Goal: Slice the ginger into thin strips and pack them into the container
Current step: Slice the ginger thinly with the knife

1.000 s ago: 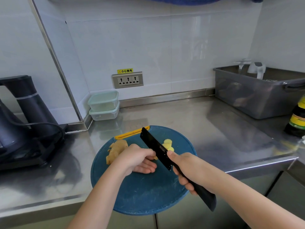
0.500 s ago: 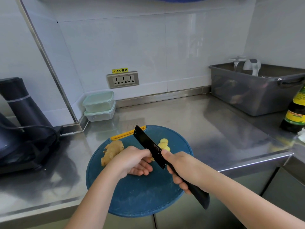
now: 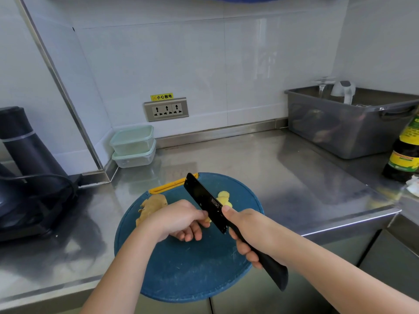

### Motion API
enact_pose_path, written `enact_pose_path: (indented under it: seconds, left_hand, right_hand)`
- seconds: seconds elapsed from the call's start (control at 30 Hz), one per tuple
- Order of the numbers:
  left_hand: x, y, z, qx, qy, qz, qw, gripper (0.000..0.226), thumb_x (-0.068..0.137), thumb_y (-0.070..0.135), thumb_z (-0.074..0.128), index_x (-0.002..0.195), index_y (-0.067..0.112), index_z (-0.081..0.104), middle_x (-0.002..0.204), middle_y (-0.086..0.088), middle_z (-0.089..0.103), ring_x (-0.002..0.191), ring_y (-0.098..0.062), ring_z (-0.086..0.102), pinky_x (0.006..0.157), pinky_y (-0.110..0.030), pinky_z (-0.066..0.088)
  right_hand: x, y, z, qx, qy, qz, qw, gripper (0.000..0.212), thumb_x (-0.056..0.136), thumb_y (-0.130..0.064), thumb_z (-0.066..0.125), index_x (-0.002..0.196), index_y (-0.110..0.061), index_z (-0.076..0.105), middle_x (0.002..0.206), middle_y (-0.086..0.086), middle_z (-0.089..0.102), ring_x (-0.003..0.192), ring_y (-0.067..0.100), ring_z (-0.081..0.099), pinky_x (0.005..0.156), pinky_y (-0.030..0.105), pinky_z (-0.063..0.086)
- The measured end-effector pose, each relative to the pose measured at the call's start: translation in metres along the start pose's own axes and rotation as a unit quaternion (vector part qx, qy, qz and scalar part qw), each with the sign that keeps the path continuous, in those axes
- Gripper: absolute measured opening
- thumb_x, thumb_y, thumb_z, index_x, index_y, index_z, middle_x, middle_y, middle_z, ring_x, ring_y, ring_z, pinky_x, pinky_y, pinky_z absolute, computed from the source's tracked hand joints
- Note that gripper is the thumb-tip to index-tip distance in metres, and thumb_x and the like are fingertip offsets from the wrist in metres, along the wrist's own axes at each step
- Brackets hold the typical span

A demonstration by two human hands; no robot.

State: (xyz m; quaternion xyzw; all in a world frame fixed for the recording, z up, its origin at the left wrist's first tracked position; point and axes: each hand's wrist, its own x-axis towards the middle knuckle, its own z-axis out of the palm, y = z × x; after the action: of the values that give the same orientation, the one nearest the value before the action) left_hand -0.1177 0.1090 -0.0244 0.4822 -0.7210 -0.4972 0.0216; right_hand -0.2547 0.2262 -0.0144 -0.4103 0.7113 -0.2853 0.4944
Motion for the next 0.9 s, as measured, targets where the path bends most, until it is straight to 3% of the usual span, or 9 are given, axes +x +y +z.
enact_pose_path:
  seconds: [0.9]
  left_hand:
    - [0.015, -0.001, -0.008, -0.023, -0.064, -0.010, 0.998, 0.023, 0.095, 0.017, 0.050, 0.081, 0.004, 0.062, 0.053, -0.004, 0.062, 0.037, -0.007, 0.043, 0.038, -0.015, 0.032]
  right_hand:
    - [-0.002, -0.010, 0.002, 0.065, -0.024, 0.098, 0.993, 0.052, 0.095, -0.062, 0.032, 0.074, -0.015, 0.041, 0.046, 0.000, 0.041, 0.034, 0.014, 0.034, 0.038, 0.019, 0.032]
